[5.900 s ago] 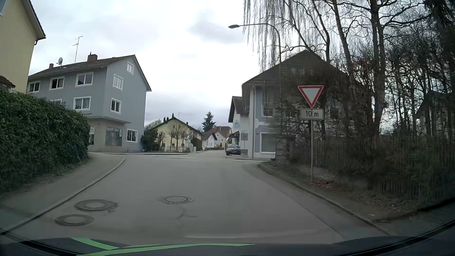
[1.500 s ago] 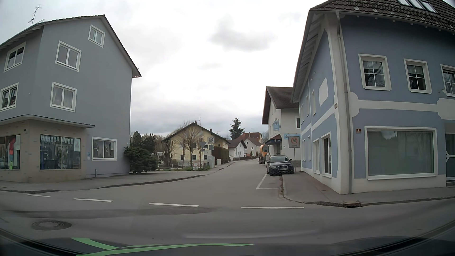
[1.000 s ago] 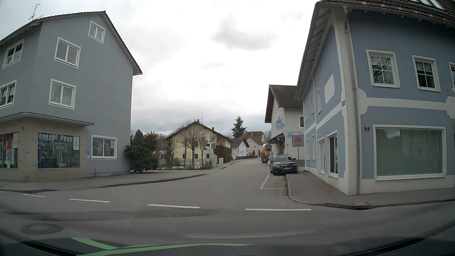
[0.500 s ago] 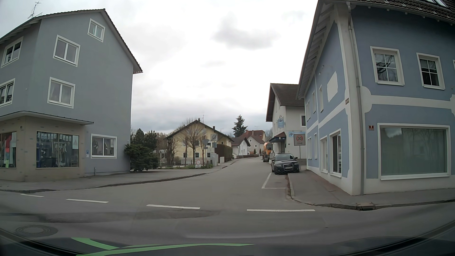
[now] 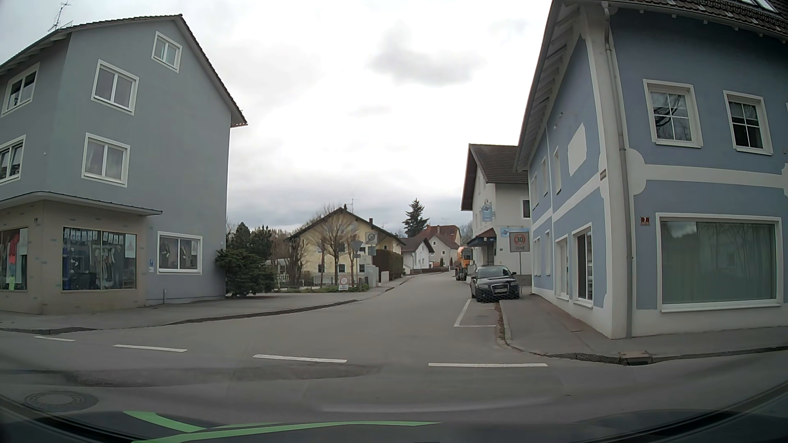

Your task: Follow the waypoints while adhering to traffic rules and regulations

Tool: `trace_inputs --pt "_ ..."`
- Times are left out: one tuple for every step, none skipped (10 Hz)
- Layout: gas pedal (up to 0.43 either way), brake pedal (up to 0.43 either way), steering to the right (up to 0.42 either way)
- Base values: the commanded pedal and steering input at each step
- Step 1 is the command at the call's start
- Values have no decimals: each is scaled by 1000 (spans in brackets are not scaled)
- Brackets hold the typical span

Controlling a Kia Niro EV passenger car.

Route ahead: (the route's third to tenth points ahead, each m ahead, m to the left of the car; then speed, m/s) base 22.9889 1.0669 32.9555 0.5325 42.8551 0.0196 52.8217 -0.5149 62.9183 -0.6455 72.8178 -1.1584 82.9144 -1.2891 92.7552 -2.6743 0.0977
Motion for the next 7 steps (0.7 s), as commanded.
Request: trace_inputs --pt "0 0 -54" --pt "8 0 -54" --pt "87 0 -54" --pt "110 0 -54" --pt "138 0 -56" --pt "169 0 -64" --pt "189 0 -72"
